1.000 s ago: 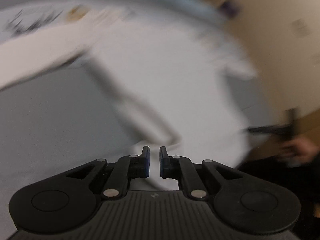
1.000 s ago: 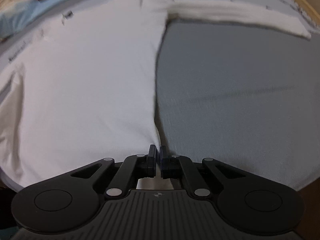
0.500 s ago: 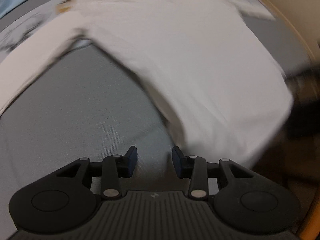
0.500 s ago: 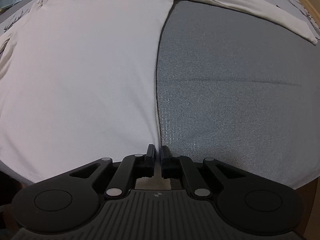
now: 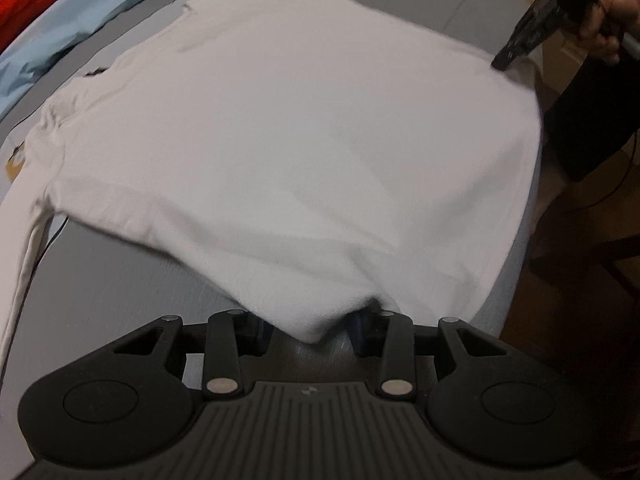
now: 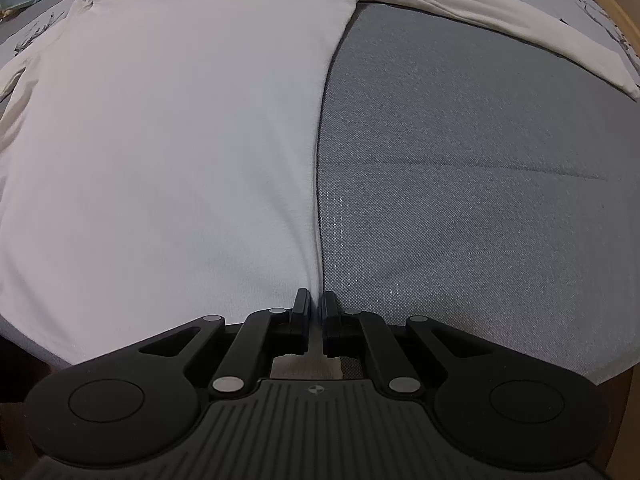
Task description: Fold small clothes
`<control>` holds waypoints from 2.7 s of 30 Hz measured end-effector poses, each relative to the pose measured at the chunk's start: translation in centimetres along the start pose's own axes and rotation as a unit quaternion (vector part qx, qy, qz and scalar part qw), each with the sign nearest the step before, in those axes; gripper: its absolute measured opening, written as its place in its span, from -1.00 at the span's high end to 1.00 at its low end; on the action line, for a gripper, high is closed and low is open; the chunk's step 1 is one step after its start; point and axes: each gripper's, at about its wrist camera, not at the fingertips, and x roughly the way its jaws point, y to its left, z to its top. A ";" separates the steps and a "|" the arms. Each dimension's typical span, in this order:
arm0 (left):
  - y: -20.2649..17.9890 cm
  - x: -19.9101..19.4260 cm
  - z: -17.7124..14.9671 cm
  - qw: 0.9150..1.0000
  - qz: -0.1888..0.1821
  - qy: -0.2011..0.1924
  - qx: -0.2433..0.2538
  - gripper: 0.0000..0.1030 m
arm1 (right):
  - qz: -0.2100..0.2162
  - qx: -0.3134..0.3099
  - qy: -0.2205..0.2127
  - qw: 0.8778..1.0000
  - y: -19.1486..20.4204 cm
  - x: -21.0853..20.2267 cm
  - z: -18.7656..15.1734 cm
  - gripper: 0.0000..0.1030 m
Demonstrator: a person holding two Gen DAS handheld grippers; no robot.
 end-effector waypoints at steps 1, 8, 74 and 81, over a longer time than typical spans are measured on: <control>0.3 -0.2 0.2 1.000 -0.008 -0.007 -0.001 0.40 | 0.000 -0.001 0.000 1.000 0.0 0.0 0.0 0.91; 1.5 -2.8 -0.1 0.995 -0.080 0.025 -0.050 0.94 | -0.001 -0.005 0.004 1.000 0.1 0.0 0.1 0.92; -0.6 -4.5 -4.1 0.979 -0.057 0.164 -0.107 0.93 | -0.037 -0.088 0.065 0.993 0.4 -0.6 -0.2 0.76; -1.7 -6.3 -0.3 0.991 -0.075 0.016 -0.108 0.74 | 0.002 -0.043 -0.078 0.996 0.5 -5.2 1.8 0.69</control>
